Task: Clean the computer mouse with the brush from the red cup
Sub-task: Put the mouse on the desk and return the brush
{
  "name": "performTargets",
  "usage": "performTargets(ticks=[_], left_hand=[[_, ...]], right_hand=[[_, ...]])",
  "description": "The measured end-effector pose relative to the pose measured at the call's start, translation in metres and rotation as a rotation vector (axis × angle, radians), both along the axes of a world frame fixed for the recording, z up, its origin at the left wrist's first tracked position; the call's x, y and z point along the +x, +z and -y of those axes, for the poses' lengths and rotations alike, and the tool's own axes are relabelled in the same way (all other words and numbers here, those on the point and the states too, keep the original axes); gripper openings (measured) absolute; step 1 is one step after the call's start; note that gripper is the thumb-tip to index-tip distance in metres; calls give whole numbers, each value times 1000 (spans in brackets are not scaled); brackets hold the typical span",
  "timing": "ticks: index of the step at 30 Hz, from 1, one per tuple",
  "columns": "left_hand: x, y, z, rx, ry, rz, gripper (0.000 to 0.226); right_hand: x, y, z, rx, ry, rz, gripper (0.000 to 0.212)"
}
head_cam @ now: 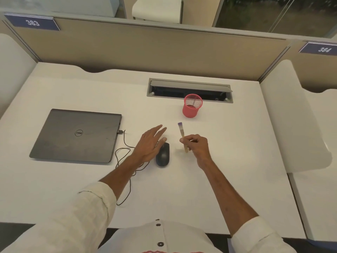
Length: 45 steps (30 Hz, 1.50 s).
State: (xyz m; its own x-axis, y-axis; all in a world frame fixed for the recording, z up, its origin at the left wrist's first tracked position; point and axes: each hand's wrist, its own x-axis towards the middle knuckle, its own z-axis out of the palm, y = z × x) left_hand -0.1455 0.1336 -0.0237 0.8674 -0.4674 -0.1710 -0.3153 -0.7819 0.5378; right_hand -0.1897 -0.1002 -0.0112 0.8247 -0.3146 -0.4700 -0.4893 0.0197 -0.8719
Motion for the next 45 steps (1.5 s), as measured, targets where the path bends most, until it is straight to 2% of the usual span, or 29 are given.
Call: performTargets(ticks=[4, 8, 18, 21, 24, 28, 35, 45], left_hand=[[11, 3, 24, 9, -18, -17, 58], [26, 3, 49, 27, -16, 11, 60], [68, -10, 78, 194, -81, 60, 65], [83, -11, 83, 219, -65, 54, 66], [99, -12, 89, 220, -47, 40, 66], [111, -15, 90, 222, -57, 48, 67], [121, -21, 92, 226, -51, 12, 68], [118, -17, 82, 179, -39, -4, 67]], right_hand=[[14, 13, 15, -18, 48, 88, 21], [40, 27, 31, -144, 47, 141, 24], [142, 49, 75, -601, -53, 220, 26], [165, 44, 75, -789, 30, 200, 26], [180, 34, 70, -894, 159, 92, 32], [185, 21, 62, -932, 211, 5, 41], [189, 16, 54, -860, 248, -74, 44], [185, 15, 52, -876, 287, -109, 45]])
